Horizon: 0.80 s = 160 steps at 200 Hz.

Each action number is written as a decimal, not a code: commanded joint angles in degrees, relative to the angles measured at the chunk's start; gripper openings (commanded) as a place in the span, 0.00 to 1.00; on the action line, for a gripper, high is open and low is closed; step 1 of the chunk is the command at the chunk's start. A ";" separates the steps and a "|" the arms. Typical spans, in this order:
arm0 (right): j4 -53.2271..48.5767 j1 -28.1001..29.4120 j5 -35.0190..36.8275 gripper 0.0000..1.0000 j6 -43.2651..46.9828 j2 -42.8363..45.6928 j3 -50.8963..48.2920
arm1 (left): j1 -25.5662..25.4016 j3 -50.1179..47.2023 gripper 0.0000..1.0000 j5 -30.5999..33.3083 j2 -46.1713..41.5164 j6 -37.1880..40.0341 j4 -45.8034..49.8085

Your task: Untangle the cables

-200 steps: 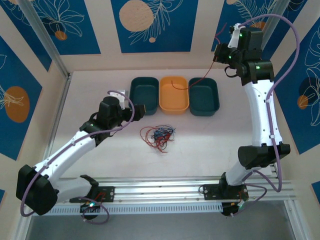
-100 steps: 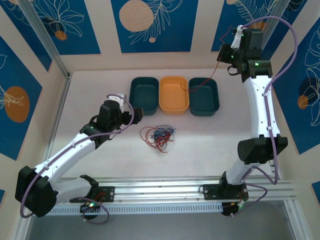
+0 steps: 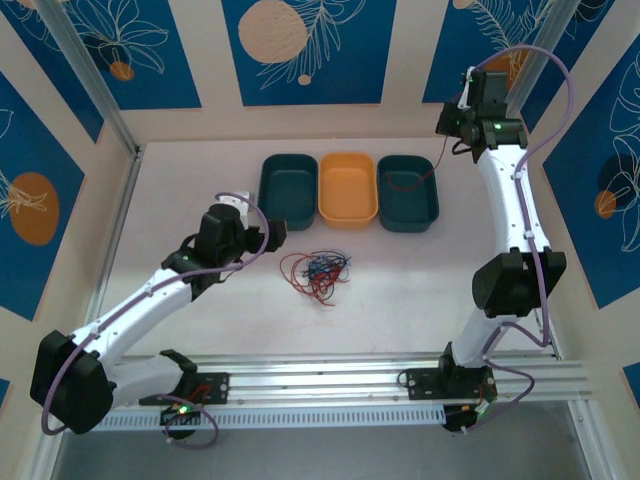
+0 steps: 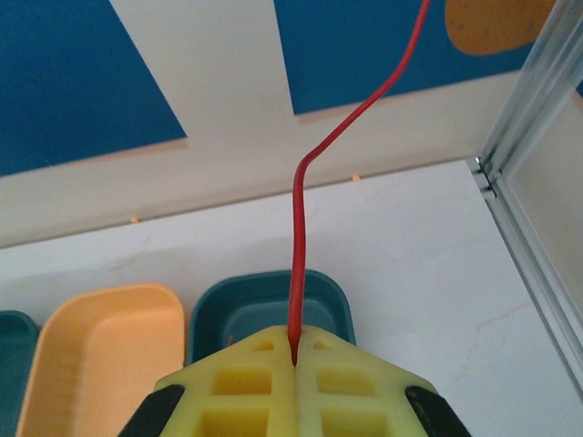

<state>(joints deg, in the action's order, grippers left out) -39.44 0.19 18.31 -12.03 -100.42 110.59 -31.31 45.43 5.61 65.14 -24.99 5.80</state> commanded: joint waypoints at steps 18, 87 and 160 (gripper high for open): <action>0.52 -0.19 -1.08 0.00 -0.97 -0.41 -5.27 | 0.01 -1.16 1.00 -0.76 -0.18 0.40 -0.97; -5.11 1.70 -5.31 0.00 -4.18 -4.94 -12.06 | -0.06 0.44 1.00 -1.73 2.53 0.31 -0.44; -10.12 2.00 -10.17 0.00 -0.03 -15.51 -7.74 | -0.02 -0.07 1.00 -2.33 2.79 -0.01 -0.88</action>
<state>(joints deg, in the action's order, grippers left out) -46.48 1.83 11.51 -13.91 -113.93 99.66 -31.29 44.71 4.51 67.68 -25.02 5.39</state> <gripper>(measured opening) 0.055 0.998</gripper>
